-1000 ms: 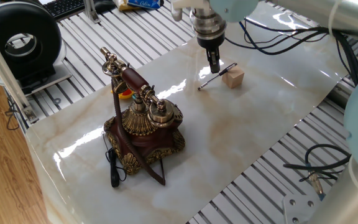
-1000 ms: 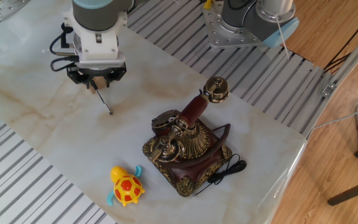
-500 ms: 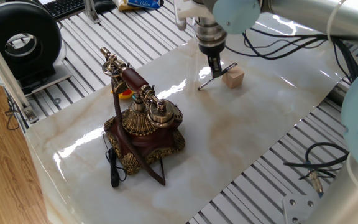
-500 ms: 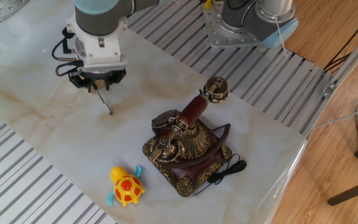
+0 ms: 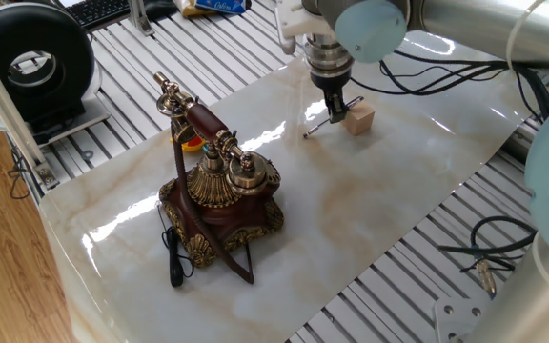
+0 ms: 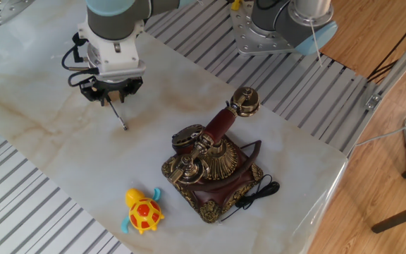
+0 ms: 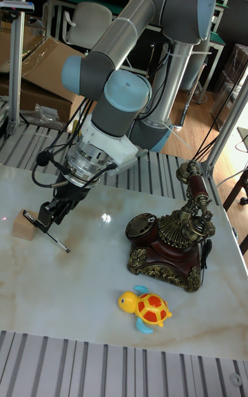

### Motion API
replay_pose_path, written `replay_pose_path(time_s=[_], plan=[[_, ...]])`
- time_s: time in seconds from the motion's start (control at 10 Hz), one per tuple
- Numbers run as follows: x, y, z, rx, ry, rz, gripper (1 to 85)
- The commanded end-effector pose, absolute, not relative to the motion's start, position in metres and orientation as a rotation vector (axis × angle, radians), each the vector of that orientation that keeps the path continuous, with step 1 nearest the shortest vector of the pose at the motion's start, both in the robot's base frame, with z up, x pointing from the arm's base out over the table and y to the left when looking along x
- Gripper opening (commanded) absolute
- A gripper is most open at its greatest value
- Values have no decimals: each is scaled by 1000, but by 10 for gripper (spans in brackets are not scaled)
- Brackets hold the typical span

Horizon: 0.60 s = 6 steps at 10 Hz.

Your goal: Dial a number on an old rotary phone

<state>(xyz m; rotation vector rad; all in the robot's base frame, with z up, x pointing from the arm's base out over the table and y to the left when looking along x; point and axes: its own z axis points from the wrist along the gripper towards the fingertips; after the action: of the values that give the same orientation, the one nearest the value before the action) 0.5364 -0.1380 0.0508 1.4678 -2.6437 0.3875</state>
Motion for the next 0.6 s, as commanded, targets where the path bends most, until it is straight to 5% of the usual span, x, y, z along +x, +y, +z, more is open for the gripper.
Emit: replay_pose_path(time_s=[0.0, 0.5], plan=[[536, -140, 41, 1472, -2665, 374, 457], [536, -147, 38, 1520, -2646, 397, 457]])
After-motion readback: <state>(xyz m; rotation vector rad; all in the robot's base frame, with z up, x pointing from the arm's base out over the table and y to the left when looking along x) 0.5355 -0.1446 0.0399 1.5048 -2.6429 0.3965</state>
